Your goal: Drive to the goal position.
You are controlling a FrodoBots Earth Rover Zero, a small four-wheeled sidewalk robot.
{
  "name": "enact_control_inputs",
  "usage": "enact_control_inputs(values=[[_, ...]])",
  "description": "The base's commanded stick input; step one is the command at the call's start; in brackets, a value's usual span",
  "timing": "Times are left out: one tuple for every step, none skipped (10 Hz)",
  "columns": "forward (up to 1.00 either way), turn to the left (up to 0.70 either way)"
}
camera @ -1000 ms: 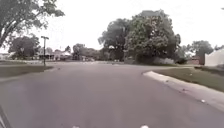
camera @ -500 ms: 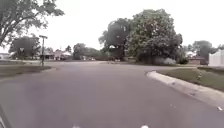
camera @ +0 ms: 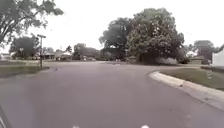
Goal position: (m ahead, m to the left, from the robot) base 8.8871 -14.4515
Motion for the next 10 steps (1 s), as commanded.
enact_control_inputs(values=[[0.70,0.00],[0.70,0.00],[0.70,0.00],[0.70,0.00],[0.70,0.00],[0.70,0.00],[0.70,0.00],[0.70,0.00],[0.70,0.00],[0.70,0.00]])
